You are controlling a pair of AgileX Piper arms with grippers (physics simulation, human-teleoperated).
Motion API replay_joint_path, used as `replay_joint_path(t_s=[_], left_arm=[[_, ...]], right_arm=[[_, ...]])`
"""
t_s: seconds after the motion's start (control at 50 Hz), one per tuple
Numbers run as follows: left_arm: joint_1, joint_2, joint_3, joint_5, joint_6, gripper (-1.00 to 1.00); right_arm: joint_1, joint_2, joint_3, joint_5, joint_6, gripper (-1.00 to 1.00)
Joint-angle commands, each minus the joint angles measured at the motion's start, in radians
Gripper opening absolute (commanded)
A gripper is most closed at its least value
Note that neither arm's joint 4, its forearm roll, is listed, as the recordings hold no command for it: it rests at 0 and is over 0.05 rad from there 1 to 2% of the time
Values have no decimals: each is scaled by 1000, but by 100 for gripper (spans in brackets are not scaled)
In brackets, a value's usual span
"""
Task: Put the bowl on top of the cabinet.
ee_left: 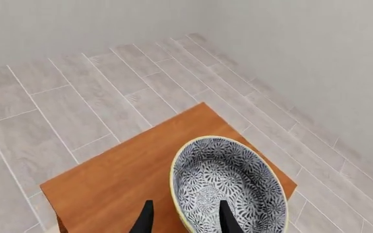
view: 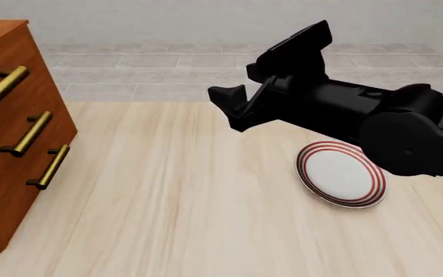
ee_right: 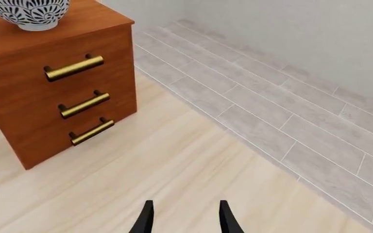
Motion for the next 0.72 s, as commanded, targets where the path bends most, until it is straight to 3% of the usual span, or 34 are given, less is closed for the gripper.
replay_joint_path(t_s=[0.02,0.72], left_arm=[[2,-18,-52,38,-6,100],[-41,-97,-236,169,-45,100]], right_arm=[[2,-6,-1,4,0,100],[4,-24,-7,15,-8,100]])
